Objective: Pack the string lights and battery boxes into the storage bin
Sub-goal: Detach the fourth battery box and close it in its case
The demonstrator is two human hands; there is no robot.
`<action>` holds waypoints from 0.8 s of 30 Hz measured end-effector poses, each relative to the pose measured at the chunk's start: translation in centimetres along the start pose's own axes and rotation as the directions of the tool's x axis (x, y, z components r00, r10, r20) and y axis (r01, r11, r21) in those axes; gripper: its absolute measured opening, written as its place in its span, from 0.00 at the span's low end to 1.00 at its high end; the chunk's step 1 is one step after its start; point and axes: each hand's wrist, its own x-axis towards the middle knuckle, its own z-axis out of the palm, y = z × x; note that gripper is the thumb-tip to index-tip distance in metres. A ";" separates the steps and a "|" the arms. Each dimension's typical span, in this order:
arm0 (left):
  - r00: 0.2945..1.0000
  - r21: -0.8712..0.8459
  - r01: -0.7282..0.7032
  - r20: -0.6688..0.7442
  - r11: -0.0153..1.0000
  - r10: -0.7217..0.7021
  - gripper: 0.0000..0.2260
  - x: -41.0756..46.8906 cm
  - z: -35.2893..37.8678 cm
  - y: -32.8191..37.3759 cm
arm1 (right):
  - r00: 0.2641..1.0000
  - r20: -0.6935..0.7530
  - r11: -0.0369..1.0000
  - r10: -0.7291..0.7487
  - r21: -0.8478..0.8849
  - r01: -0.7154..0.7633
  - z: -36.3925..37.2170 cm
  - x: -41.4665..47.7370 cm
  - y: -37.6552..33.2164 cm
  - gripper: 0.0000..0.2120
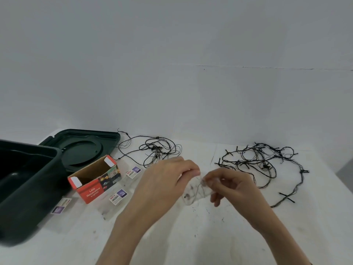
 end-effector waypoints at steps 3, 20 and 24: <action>0.994 -0.165 0.105 0.043 0.981 -0.099 0.08 0.6 0.0 -0.6 | 0.994 0.087 0.973 0.058 0.216 -0.076 0.0 -0.3 0.0 0.05; 0.918 -0.468 0.363 0.331 0.806 -0.221 0.09 -1.6 0.8 1.1 | 0.892 -0.451 0.890 -0.032 0.392 0.231 0.7 0.4 -1.3 0.09; 0.935 -0.083 0.214 0.306 0.973 -0.179 0.11 -1.5 -0.1 2.6 | 0.850 -0.478 0.973 -0.221 -0.050 0.225 0.9 0.2 -0.7 0.08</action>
